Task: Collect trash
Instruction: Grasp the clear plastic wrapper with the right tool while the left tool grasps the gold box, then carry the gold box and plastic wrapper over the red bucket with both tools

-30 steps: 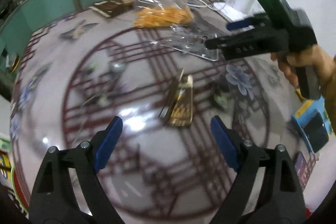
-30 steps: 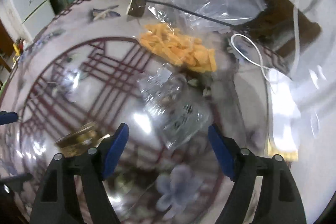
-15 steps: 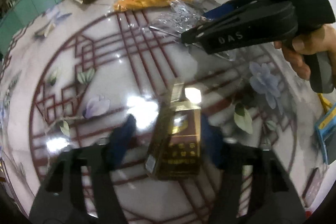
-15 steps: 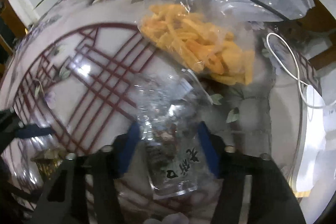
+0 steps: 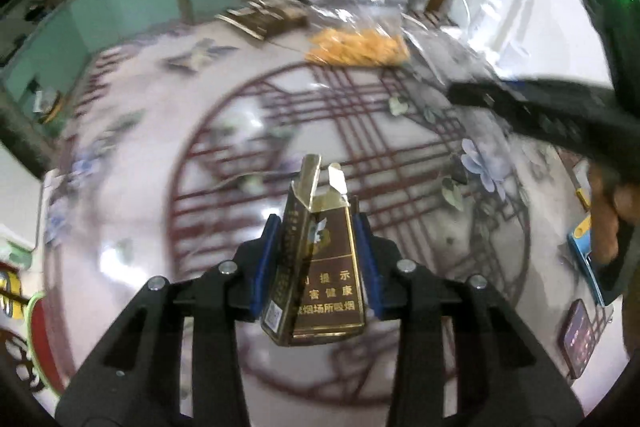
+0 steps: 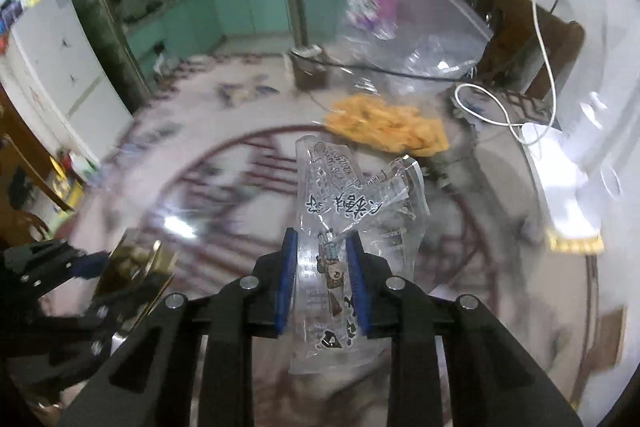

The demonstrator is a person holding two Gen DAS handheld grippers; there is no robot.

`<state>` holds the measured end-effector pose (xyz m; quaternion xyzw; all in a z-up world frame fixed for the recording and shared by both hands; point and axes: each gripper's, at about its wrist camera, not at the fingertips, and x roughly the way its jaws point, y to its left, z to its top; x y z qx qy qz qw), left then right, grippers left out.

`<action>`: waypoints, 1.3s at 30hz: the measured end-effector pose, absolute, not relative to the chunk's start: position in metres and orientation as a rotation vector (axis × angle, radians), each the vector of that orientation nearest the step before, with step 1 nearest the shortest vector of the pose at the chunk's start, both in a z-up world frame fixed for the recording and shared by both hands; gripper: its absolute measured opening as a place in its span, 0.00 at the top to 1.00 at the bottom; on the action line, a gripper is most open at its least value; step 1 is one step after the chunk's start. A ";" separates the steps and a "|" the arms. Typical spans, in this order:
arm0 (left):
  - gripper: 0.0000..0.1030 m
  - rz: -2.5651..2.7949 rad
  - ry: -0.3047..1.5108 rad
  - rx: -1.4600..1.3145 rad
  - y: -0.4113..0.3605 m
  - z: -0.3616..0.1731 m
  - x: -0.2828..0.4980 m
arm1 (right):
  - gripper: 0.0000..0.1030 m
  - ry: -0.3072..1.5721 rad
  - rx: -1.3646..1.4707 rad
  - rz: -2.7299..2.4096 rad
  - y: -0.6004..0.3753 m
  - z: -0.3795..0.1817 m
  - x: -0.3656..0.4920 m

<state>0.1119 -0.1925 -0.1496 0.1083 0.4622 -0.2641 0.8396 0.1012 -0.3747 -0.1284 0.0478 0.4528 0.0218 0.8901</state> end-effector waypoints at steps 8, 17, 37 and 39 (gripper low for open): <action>0.64 -0.425 0.900 0.167 -0.104 -0.109 0.069 | 0.74 0.869 0.104 0.044 -0.275 -0.101 0.043; 0.64 -0.333 0.839 0.082 -0.024 -0.086 0.051 | 0.72 0.854 0.074 0.174 -0.171 -0.085 0.019; 0.63 -0.176 0.863 0.017 0.158 -0.092 0.081 | 0.68 0.930 0.054 0.321 0.013 -0.101 0.057; 0.63 -0.133 0.875 0.006 0.183 -0.096 0.088 | 0.68 0.956 0.067 0.357 0.034 -0.110 0.064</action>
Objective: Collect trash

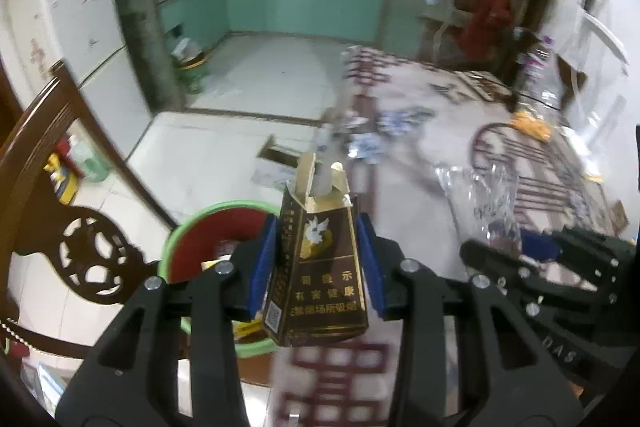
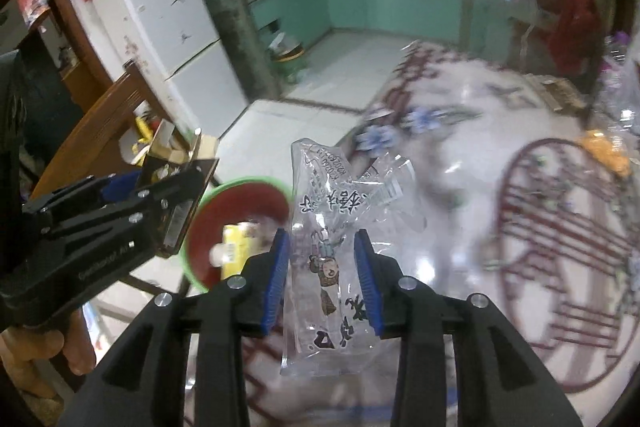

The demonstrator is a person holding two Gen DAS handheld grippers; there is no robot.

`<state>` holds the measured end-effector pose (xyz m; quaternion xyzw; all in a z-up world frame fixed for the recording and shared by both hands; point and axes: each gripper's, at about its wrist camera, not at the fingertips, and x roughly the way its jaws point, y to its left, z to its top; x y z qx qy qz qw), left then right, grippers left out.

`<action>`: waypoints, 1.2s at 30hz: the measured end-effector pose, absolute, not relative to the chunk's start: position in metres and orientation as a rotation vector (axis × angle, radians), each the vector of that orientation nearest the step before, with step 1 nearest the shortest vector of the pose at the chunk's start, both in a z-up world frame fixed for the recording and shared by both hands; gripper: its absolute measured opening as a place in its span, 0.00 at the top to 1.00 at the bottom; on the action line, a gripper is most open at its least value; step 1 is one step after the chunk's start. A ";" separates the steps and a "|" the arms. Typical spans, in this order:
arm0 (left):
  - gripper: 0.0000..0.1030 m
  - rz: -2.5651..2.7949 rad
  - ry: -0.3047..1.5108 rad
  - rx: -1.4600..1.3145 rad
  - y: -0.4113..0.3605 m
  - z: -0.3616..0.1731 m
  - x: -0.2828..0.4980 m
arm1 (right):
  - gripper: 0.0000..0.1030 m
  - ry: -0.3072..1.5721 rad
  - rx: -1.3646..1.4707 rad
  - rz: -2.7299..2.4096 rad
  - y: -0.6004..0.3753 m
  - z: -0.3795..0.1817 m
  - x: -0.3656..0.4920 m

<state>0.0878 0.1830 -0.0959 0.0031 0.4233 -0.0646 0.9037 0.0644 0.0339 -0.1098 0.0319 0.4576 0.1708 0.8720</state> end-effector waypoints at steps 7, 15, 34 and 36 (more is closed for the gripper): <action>0.53 -0.017 0.873 -0.019 0.245 -0.100 0.103 | 0.68 1.006 0.021 0.440 0.103 -0.132 0.091; 0.14 0.073 0.827 -0.063 0.273 -0.092 0.107 | 0.37 0.979 -0.020 0.452 0.128 -0.132 0.107; 0.05 -0.103 0.669 -0.115 0.169 -0.026 0.074 | 0.07 0.492 -0.001 0.041 -0.021 -0.015 0.022; 0.05 -0.125 0.639 -0.124 0.153 -0.021 0.067 | 0.07 0.425 0.015 0.016 -0.039 -0.010 0.006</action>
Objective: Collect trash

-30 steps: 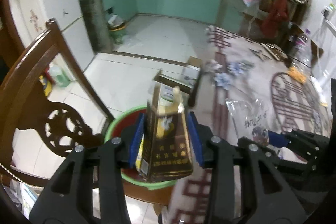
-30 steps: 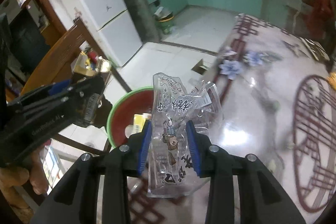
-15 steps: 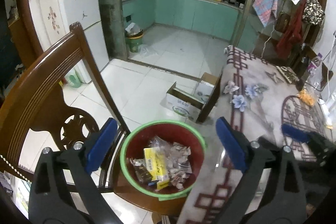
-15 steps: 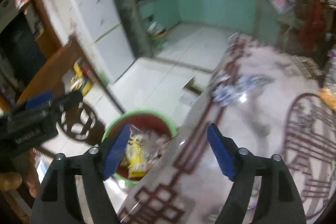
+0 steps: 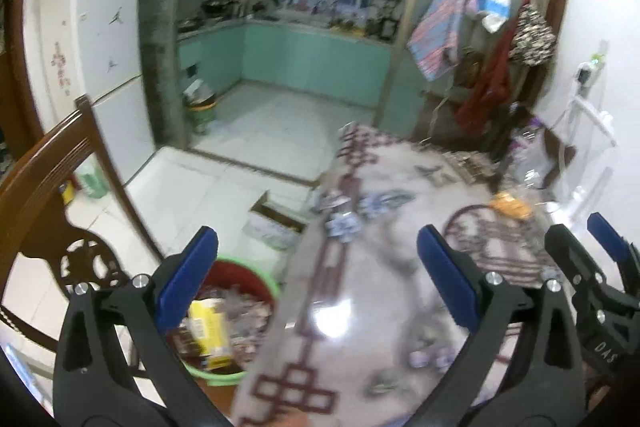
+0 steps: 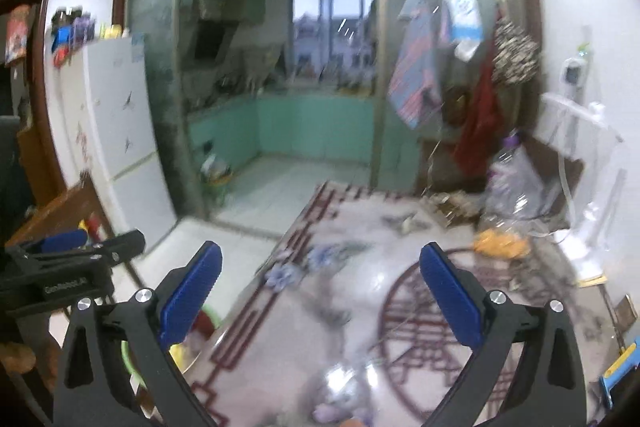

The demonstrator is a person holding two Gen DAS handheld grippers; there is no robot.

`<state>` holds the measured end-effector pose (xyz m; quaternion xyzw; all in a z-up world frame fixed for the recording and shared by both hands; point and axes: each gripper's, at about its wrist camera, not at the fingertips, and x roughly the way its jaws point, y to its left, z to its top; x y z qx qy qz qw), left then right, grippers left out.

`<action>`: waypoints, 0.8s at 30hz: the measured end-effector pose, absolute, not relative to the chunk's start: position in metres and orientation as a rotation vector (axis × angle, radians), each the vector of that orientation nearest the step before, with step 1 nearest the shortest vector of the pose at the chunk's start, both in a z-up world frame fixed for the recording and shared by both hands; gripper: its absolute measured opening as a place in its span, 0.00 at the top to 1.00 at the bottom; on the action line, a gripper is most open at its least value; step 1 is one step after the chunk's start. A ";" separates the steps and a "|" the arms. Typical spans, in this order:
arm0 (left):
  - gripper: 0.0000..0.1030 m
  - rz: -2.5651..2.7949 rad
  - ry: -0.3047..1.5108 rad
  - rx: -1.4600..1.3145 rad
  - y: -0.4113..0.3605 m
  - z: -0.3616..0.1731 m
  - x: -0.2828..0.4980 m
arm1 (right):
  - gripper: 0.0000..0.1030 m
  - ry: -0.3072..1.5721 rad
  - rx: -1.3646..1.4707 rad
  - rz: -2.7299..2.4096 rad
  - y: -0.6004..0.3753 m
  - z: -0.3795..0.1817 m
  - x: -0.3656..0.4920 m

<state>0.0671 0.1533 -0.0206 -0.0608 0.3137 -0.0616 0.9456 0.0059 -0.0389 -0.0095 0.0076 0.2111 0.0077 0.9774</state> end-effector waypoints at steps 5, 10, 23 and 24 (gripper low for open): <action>0.05 -0.096 0.499 -0.090 0.111 -0.005 0.044 | 0.07 0.404 0.086 -0.035 -0.083 -0.008 -0.017; 0.05 -0.081 0.494 -0.109 0.076 0.003 0.033 | 0.07 0.420 0.110 -0.052 -0.123 -0.010 -0.028; 0.05 0.032 0.472 -0.182 0.045 0.002 0.005 | 0.07 0.442 0.114 -0.035 -0.181 -0.019 -0.046; 0.05 0.035 0.477 -0.179 0.043 0.001 0.004 | 0.07 0.442 0.114 -0.036 -0.182 -0.018 -0.045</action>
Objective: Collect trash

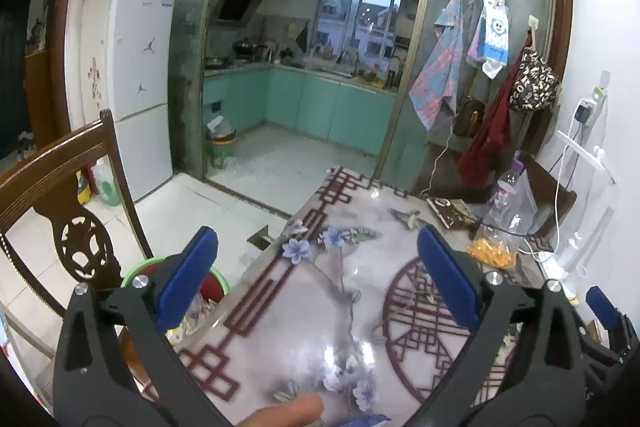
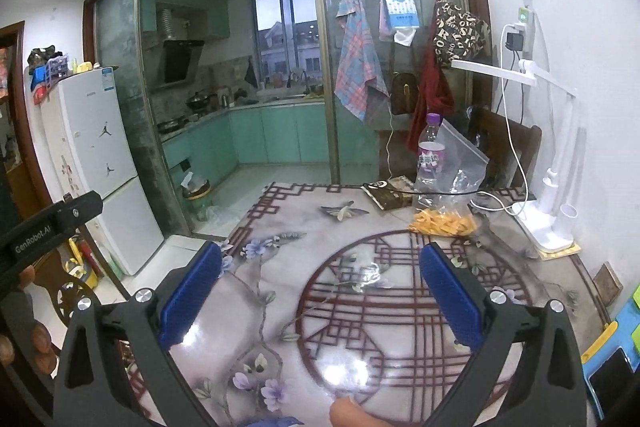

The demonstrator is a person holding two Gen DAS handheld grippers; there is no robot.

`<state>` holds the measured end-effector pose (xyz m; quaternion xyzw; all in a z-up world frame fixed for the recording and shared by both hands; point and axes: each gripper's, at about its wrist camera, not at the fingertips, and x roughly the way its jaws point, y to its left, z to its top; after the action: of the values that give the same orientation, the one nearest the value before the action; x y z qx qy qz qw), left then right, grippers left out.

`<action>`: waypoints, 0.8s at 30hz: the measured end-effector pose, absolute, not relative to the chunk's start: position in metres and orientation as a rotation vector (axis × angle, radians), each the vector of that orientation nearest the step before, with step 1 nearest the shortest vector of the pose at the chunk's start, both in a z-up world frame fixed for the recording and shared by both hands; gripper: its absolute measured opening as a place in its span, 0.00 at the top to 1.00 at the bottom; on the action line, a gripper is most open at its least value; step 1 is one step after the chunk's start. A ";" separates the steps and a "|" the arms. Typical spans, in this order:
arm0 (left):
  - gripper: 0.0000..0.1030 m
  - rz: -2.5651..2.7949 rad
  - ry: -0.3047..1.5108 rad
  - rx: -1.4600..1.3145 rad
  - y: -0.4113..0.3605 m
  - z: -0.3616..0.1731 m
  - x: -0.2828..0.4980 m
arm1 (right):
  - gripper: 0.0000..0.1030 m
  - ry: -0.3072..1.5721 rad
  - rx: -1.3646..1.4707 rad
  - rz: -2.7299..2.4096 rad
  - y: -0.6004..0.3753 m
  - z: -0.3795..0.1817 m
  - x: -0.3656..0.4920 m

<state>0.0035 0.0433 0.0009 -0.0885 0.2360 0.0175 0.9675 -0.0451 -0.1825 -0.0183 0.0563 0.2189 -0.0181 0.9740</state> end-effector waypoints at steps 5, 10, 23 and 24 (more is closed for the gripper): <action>0.05 0.039 0.482 -0.150 0.031 0.001 0.002 | 0.07 0.449 0.112 -0.033 -0.189 -0.021 -0.046; 0.05 0.035 0.493 -0.124 0.022 -0.002 0.003 | 0.07 0.454 0.121 -0.026 -0.194 -0.022 -0.046; 0.05 0.051 0.508 -0.104 0.013 -0.005 0.013 | 0.07 0.469 0.120 -0.005 -0.196 -0.026 -0.037; 0.05 0.050 0.508 -0.103 0.012 -0.005 0.014 | 0.07 0.469 0.120 -0.005 -0.197 -0.027 -0.037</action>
<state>0.0137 0.0124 -0.0054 -0.0510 0.2514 0.0249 0.9662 -0.0368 -0.1967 -0.0266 0.0596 0.2323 -0.0023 0.9708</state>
